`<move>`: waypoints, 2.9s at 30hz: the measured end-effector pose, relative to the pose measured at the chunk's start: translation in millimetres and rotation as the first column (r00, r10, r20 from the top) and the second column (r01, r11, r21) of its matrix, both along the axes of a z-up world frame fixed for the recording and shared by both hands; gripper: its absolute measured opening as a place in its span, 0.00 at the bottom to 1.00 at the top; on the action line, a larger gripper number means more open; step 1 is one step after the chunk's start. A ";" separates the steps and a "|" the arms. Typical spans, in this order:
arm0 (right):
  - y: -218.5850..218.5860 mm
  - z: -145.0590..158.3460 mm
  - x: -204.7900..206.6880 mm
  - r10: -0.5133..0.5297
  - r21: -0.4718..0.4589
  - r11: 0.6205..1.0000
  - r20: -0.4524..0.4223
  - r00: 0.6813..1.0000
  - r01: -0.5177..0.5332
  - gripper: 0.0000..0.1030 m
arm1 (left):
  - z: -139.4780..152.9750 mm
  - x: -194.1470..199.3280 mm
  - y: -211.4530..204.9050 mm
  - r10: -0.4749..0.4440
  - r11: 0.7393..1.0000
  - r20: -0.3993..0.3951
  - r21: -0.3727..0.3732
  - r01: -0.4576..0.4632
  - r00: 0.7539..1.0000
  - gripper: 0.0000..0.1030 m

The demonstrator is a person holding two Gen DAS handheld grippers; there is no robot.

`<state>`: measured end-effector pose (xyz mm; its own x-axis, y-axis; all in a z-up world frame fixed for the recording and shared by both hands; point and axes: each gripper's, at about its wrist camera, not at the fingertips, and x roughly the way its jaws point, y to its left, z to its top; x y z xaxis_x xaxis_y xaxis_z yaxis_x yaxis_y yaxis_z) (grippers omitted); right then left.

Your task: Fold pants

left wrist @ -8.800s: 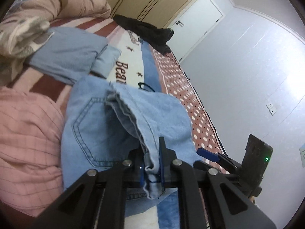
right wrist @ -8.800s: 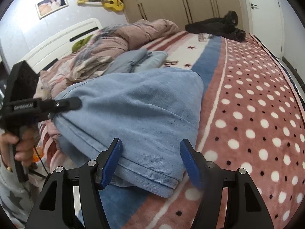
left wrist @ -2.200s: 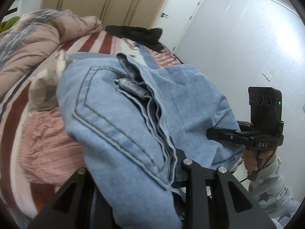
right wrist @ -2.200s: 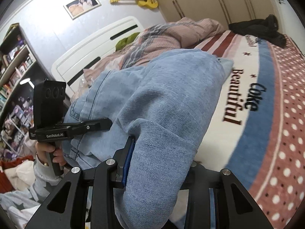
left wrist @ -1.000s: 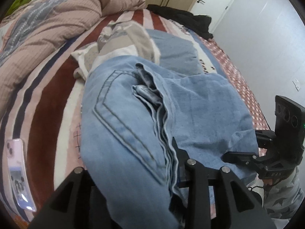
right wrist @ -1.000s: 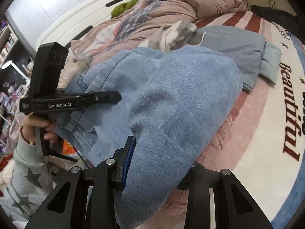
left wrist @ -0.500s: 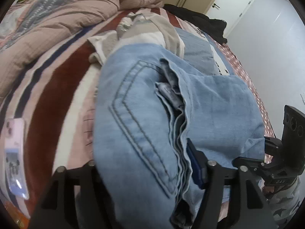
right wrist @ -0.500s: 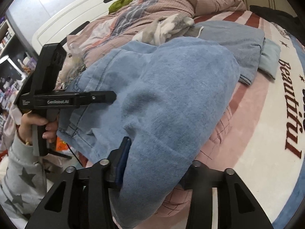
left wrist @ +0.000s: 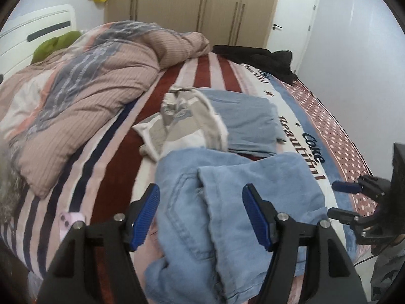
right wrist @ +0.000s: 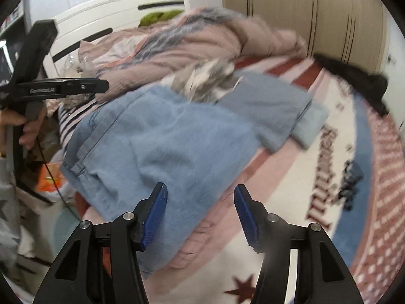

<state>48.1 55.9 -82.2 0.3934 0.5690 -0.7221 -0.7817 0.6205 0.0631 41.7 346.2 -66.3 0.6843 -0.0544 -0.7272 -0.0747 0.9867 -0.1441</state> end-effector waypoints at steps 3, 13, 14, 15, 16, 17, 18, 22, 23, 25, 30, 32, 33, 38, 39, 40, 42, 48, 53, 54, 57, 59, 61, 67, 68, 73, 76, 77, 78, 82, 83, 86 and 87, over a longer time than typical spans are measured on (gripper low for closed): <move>3.0 7.0 -5.3 0.052 0.034 0.998 0.043 0.998 -0.054 0.49 | -12.2 12.5 -9.2 -0.036 0.999 -0.023 -0.028 0.036 0.999 0.60; 34.7 -22.0 20.8 0.105 0.020 0.994 0.005 0.994 -0.105 0.49 | -61.6 44.5 1.7 0.000 0.998 -0.120 -0.055 -0.007 0.993 0.45; 35.0 -26.1 26.7 0.104 0.027 0.994 -0.017 0.994 -0.103 0.49 | -66.9 46.1 3.9 -0.001 0.998 -0.126 -0.060 -0.006 0.992 0.45; 34.9 -29.8 31.4 0.099 0.033 0.995 -0.035 0.994 -0.098 0.49 | -70.5 47.1 5.0 -0.005 0.998 -0.129 -0.059 -0.003 0.992 0.45; 34.4 -32.4 34.2 0.097 0.038 0.995 -0.046 0.994 -0.095 0.50 | -75.2 48.2 6.0 -0.008 0.998 -0.134 -0.059 0.000 0.991 0.45; 34.4 -35.7 37.1 0.096 0.043 0.995 -0.059 0.994 -0.093 0.50 | -82.2 50.3 8.5 -0.010 0.998 -0.143 -0.068 0.000 0.990 0.45; 34.8 -38.4 38.9 0.096 0.042 0.995 -0.069 0.993 -0.093 0.50 | -86.3 51.5 10.4 -0.008 0.997 -0.145 -0.079 -0.004 0.989 0.45; 36.8 -53.7 51.6 0.080 0.029 0.997 -0.096 0.992 -0.077 0.51 | -100.1 56.6 16.6 0.008 0.992 -0.137 -0.121 -0.024 0.991 0.45; 36.1 -56.5 54.7 0.076 0.036 0.997 -0.106 0.991 -0.072 0.52 | -102.3 57.5 16.7 0.006 0.993 -0.134 -0.119 -0.022 0.991 0.45; 34.2 -62.2 60.9 0.067 0.048 0.997 -0.120 0.990 -0.062 0.54 | -105.3 58.1 17.1 0.008 0.992 -0.130 -0.121 -0.024 0.991 0.45; 32.6 -65.6 56.5 0.043 0.047 0.998 -0.121 0.992 -0.037 0.55 | -97.4 51.0 11.5 0.024 0.995 -0.120 -0.097 -0.036 0.993 0.45; 30.9 -60.1 50.4 0.042 0.043 0.998 -0.102 0.994 -0.038 0.55 | -86.4 43.7 6.5 0.030 0.997 -0.118 -0.067 -0.038 0.993 0.45; 28.7 -54.3 46.3 0.039 0.045 0.998 -0.091 0.995 -0.035 0.55 | -81.7 40.4 5.4 0.030 0.998 -0.116 -0.054 -0.037 0.993 0.45; 7.8 -21.9 7.8 0.107 0.118 0.988 -0.020 0.994 -0.104 0.55 | -56.9 -9.1 2.5 0.004 1.000 -0.055 -0.027 -0.006 0.998 0.45; 3.2 -17.7 -3.4 0.150 0.133 0.980 -0.025 0.988 -0.145 0.55 | -56.7 -17.9 3.5 0.000 1.000 -0.050 -0.029 -0.001 0.999 0.45; 1.5 -17.1 -11.4 0.185 0.134 0.975 -0.039 0.982 -0.178 0.55 | -57.3 -26.0 4.7 -0.005 1.000 -0.046 -0.031 0.003 0.999 0.45; 0.9 -23.5 -26.8 0.233 0.096 0.969 -0.056 0.971 -0.227 0.55 | -61.7 -40.2 6.3 -0.020 0.999 -0.045 -0.027 0.019 0.999 0.45; 9.8 -58.8 -30.5 0.209 0.008 0.978 -0.090 0.974 -0.209 0.55 | -83.6 -43.1 12.8 -0.007 0.998 -0.084 -0.069 0.001 0.996 0.45; 10.3 -60.7 -29.4 0.200 0.013 0.980 -0.086 0.976 -0.200 0.55 | -78.6 -43.9 8.2 0.008 0.998 -0.087 -0.054 -0.013 0.996 0.45; 9.8 -58.4 -30.5 0.199 0.006 0.980 -0.080 0.977 -0.200 0.55 | -74.3 -45.4 7.0 0.019 0.998 -0.086 -0.050 -0.023 0.996 0.45; 3.9 -50.9 -35.1 0.194 0.002 0.981 -0.059 0.979 -0.195 0.55 | -59.4 -54.4 0.9 0.022 0.999 -0.064 -0.045 -0.025 0.998 0.47; -5.3 -43.1 -37.7 0.183 0.016 0.983 -0.048 0.982 -0.182 0.55 | -48.7 -61.2 -6.5 0.012 0.999 -0.044 -0.046 -0.014 0.999 0.48; -16.2 -34.4 -41.6 0.170 0.042 0.985 -0.037 0.985 -0.168 0.55 | -36.1 -68.6 -19.0 0.003 0.999 -0.018 -0.032 -0.003 1.000 0.50; -66.1 -3.0 -58.0 0.085 0.099 0.991 0.037 0.996 -0.088 0.56 | 5.2 -90.4 -70.8 -0.028 0.999 0.104 -0.013 0.030 0.994 0.64; -76.4 3.1 -63.3 0.062 0.099 0.993 0.065 0.996 -0.068 0.58 | 14.3 -95.9 -83.7 -0.031 0.999 0.140 -0.009 0.032 0.990 0.66; -129.7 30.2 -95.1 -0.094 0.111 0.991 0.188 0.978 0.074 0.67 | 42.8 -115.3 -140.6 -0.040 0.998 0.284 0.059 0.024 0.958 0.86; -159.5 42.4 -119.7 -0.182 0.118 0.981 0.277 0.944 0.155 0.77 | 55.8 -128.8 -176.1 -0.045 0.997 0.375 0.077 0.017 0.926 0.96; -167.1 45.6 -126.9 -0.207 0.122 0.977 0.304 0.930 0.177 0.80 | 58.6 -133.0 -185.8 -0.044 0.997 0.403 0.077 0.014 0.914 0.98; -176.7 48.5 -134.5 -0.233 0.130 0.971 0.330 0.915 0.201 0.84 | 60.5 -137.9 -196.3 -0.040 0.997 0.433 0.074 0.009 0.900 0.99; -212.7 57.6 -162.6 -0.335 0.204 0.940 0.393 0.856 0.274 0.97 | 56.9 -148.2 -225.8 -0.010 0.998 0.503 0.059 -0.022 0.864 0.99; -222.1 59.3 -170.7 -0.358 0.234 0.930 0.407 0.840 0.283 0.99 | 55.2 -148.5 -230.0 -0.006 0.998 0.507 0.060 -0.029 0.862 0.99; -243.2 63.2 -187.3 -0.406 0.297 0.907 0.432 0.805 0.298 0.99 | 46.9 -145.6 -245.6 -0.015 0.996 0.503 0.081 -0.029 0.864 0.99; -248.7 64.0 -190.8 -0.417 0.309 0.902 0.436 0.798 0.302 1.00 | 44.6 -145.3 -250.3 -0.013 0.995 0.501 0.089 -0.037 0.865 0.99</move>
